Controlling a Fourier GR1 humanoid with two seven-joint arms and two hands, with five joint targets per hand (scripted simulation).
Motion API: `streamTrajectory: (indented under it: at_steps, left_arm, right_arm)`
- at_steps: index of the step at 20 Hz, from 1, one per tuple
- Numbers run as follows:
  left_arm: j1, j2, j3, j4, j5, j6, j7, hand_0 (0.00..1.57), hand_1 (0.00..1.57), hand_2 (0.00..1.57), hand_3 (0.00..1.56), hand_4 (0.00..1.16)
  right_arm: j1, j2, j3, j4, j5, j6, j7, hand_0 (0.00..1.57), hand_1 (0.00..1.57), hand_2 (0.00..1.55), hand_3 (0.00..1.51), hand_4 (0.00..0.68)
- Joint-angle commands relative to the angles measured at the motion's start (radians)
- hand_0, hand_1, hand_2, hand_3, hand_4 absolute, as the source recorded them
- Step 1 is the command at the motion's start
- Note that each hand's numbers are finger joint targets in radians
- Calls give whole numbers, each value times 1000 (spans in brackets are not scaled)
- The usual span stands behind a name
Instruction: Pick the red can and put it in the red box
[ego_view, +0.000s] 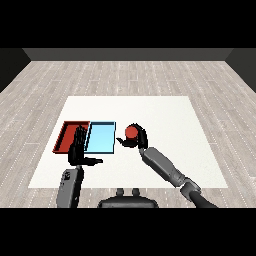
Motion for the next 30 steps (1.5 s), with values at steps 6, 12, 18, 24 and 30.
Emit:
streamTrajectory:
  at_steps: [6,12,18,24,30]
  left_arm:
    - [-44,-37,-198,-86,-78,107,198,0,0,0,0,0]
    - [-70,-37,-293,-33,-109,193,182,0,0,0,0,0]
    - [-129,-35,-263,74,-112,172,198,0,0,0,0,0]
    - [-221,-38,-335,134,-75,256,261,0,0,0,0,0]
    - [-160,-38,-411,199,-70,307,155,0,0,0,0,0]
  right_arm:
    - [26,-58,-86,-171,84,46,45,1485,1485,1441,1398,631]
    - [27,-38,-127,-234,186,59,117,1449,1449,1407,1384,636]
    - [208,-106,-139,-468,245,93,102,1420,1420,1415,1397,630]
    - [171,-34,-208,-439,323,149,162,1442,1442,1430,1395,616]
    - [240,-2,-237,-469,393,226,135,1451,1451,1442,1395,651]
